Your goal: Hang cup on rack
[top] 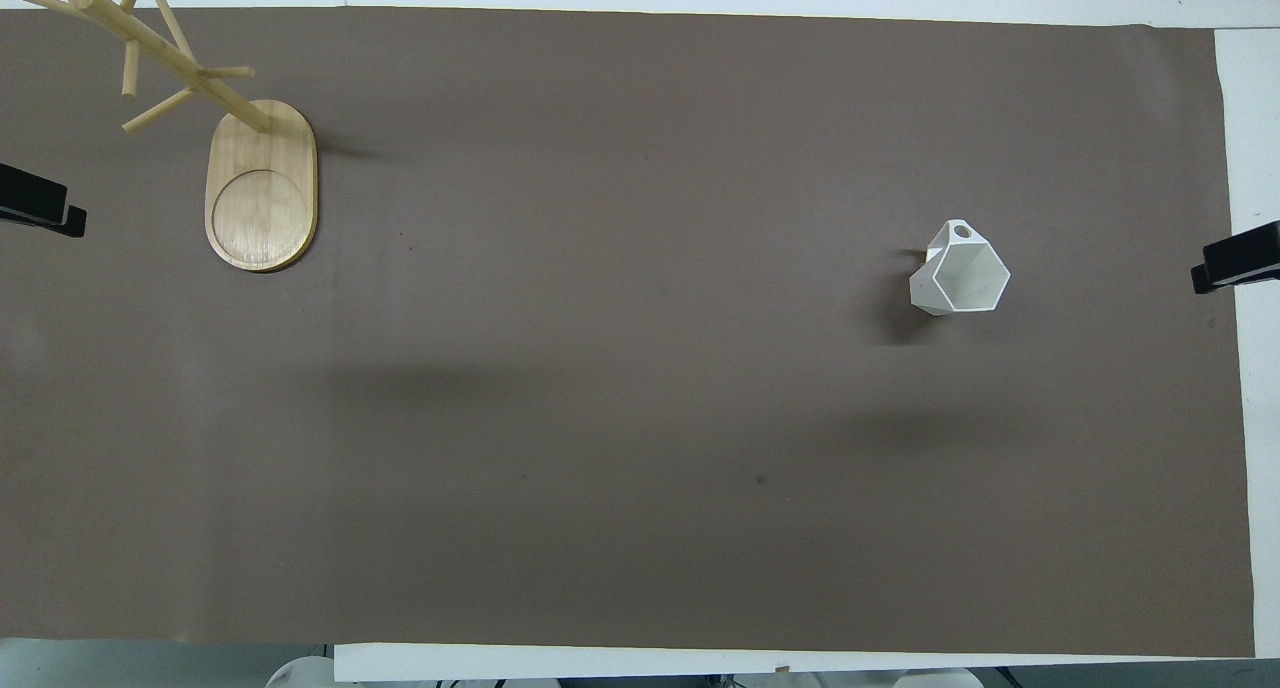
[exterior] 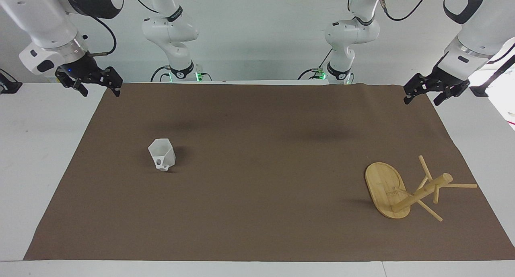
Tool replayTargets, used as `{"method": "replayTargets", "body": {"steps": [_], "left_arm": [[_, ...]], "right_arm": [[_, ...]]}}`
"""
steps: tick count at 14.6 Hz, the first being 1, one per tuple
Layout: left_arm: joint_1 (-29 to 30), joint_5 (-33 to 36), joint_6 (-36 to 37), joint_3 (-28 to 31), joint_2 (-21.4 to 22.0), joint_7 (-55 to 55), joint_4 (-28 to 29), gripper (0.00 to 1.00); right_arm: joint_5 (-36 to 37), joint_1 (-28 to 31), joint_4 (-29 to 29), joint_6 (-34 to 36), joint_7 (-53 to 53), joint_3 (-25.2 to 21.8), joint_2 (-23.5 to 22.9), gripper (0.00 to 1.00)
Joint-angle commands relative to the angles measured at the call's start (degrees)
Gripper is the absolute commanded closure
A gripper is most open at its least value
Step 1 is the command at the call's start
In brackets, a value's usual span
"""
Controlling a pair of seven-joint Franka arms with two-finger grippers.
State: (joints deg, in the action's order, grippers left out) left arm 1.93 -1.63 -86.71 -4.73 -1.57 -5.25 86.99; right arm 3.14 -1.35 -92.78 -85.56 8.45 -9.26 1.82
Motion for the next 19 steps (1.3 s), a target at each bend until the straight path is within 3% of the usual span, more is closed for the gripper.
{"method": "replayTargets", "body": {"steps": [1,12,14,19], "left_arm": [[1.15,-0.48,-0.22,-0.81,1.31,-0.29,1.60,0.00],[1.15,-0.48,-0.22,-0.81,1.31,-0.29,1.60,0.00],[1.15,-0.48,-0.22,-0.81,1.31,-0.29,1.60,0.00],[1.15,-0.48,-0.22,-0.81,1.31,-0.29,1.60,0.00]], "right_arm": [[0.20,-0.14,-1.79,-1.18,-1.24,0.11,1.34,0.00],[0.20,-0.41,-1.70,0.74,1.12,0.38,1.08,0.00],[-0.24,-0.32,-1.96,0.22,7.15,0.55,0.99,0.00],[-9.73,1.96,-1.44,-1.79,31.92,0.38,0.47,0.00]]}}
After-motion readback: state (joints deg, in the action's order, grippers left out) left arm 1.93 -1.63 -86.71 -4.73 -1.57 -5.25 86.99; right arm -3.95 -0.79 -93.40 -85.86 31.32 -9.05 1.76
